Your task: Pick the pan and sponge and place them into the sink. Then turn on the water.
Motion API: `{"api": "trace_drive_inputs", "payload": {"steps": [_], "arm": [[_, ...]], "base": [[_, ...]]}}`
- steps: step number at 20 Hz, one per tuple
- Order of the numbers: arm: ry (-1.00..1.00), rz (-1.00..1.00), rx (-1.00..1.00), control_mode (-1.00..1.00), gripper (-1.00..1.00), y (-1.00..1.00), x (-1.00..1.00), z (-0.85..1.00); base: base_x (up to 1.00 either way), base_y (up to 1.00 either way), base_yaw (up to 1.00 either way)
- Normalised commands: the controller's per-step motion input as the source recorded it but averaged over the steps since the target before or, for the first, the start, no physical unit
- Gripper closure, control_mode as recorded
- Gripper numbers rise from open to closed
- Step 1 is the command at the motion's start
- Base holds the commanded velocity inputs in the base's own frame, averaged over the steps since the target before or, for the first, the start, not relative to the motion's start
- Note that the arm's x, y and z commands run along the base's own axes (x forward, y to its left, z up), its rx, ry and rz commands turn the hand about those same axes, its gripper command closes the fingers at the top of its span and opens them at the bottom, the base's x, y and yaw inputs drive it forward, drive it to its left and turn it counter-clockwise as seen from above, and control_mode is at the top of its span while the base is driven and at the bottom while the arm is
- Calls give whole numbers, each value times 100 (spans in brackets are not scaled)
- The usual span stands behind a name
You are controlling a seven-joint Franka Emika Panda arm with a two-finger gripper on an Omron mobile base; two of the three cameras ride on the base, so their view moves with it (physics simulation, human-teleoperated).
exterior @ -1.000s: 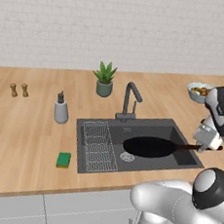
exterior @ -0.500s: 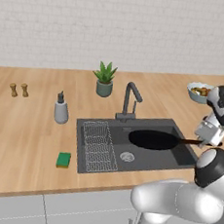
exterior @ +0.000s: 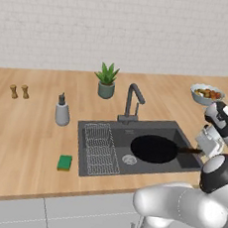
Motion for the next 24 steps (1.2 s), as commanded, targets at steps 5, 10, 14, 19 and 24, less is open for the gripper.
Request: {"api": "trace_drive_inputs", "payload": {"steps": [5,10,14,19,24], "arm": [[-9,-15,-1,-100,100,0,35,-16],[0,-19,0,-100,100,-3,48,-12],[0,-8,-3,-100,100,-2,49,-28],[0,0,-14,-100,100,0,47,-45],[2,0,-8,-100,100,0,50,-31]], "base": [[0,0,0],[0,0,0],[0,0,0],[0,0,0],[0,0,0]]}}
